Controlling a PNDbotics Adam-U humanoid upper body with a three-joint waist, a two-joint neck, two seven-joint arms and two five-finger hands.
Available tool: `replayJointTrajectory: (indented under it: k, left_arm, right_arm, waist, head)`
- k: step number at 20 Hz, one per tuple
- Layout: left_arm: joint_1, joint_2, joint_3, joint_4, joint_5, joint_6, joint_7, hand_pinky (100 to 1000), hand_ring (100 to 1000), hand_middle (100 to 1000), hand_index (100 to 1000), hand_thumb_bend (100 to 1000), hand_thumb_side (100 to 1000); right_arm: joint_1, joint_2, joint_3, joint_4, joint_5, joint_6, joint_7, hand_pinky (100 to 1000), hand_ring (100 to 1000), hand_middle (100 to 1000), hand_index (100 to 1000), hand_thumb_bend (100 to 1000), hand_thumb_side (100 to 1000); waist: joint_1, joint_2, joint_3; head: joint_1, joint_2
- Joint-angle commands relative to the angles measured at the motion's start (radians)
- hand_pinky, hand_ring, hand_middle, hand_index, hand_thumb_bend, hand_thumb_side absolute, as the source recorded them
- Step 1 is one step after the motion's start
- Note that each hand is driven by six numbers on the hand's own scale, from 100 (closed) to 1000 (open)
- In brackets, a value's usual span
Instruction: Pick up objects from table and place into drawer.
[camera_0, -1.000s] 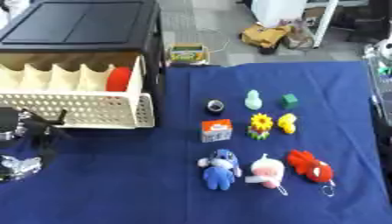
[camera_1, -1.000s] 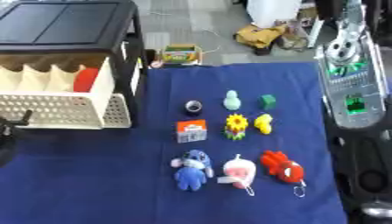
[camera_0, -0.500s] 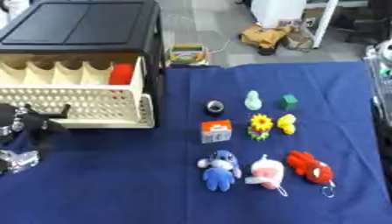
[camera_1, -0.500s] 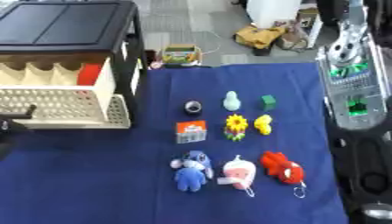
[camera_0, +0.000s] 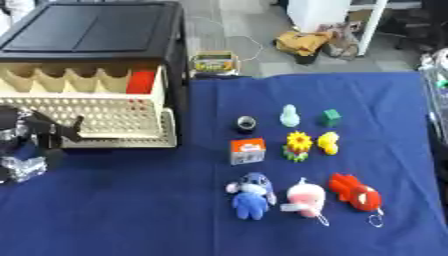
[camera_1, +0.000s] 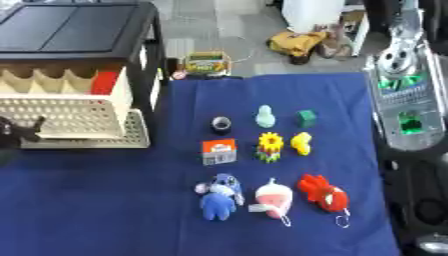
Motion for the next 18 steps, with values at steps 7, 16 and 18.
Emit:
replayJointTrajectory:
  k: [7,16,18]
  left_arm:
    - [-0.073,0.006,0.003,0.062,0.012,-0.008,0.007,312,570,570,907,100,1000]
    - [-0.119,-0.015,-0.011,0.095,0.05,-0.008,0.003,310,561,558,945,100,1000]
    - [-0.128,-0.021,-0.018,0.1,0.065,-0.005,-0.009,309,560,556,948,100,1000]
  right_arm:
    - [-0.029,-0.018,-0.006,-0.014,0.006,-0.001,0.002,675,756,681,883,100,1000]
    - [-0.033,-0.018,-0.006,-0.015,0.007,-0.001,0.001,675,755,680,883,100,1000]
    - [-0.033,-0.019,-0.007,-0.015,0.007,-0.001,0.001,675,755,680,883,100,1000]
  waist:
    - [0.004,-0.012,-0.005]
    - [0.006,-0.008,-0.012]
    - [0.006,-0.007,-0.014]
  head:
    - [0.007,-0.018]
    - [0.013,-0.026]
    - [0.013,-0.028]
